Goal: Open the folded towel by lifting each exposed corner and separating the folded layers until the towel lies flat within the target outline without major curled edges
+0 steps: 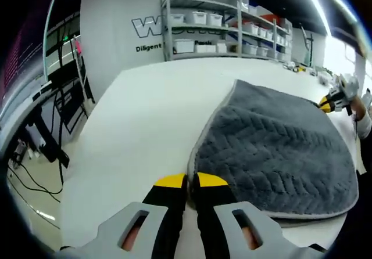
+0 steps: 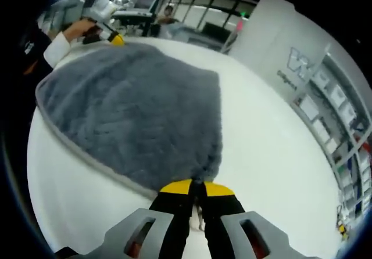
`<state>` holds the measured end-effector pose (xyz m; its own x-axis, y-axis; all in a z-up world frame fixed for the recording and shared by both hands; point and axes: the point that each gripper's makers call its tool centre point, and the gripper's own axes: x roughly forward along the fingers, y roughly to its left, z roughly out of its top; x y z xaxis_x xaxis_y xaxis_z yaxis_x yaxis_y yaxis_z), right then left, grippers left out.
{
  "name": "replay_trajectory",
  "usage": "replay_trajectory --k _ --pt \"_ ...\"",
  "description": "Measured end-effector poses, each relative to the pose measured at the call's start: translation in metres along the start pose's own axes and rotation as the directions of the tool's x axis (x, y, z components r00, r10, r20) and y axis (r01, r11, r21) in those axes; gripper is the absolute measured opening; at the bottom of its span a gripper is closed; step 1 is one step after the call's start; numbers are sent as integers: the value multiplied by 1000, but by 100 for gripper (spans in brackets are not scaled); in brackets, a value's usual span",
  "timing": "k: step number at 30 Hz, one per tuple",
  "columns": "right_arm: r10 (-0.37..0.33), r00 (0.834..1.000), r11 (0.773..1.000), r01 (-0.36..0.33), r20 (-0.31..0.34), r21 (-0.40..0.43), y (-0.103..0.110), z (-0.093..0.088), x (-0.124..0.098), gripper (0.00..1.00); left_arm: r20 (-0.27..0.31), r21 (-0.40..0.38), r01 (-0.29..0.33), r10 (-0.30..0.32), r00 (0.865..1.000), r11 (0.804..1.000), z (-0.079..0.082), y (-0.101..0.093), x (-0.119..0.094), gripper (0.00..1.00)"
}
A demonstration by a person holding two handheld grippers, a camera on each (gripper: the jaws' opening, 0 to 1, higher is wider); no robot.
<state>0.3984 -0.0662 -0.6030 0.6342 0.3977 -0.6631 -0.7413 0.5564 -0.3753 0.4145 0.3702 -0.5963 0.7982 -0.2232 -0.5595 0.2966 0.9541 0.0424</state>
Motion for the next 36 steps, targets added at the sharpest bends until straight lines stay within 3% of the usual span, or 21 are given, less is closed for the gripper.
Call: replay_trajectory --k 14,36 --pt "27 999 1000 -27 -26 4 20 -7 -18 2 8 -1 -6 6 1000 1000 7 4 9 6" --pt "38 999 999 -38 3 -7 35 -13 -32 3 101 -45 15 -10 995 999 17 7 16 5"
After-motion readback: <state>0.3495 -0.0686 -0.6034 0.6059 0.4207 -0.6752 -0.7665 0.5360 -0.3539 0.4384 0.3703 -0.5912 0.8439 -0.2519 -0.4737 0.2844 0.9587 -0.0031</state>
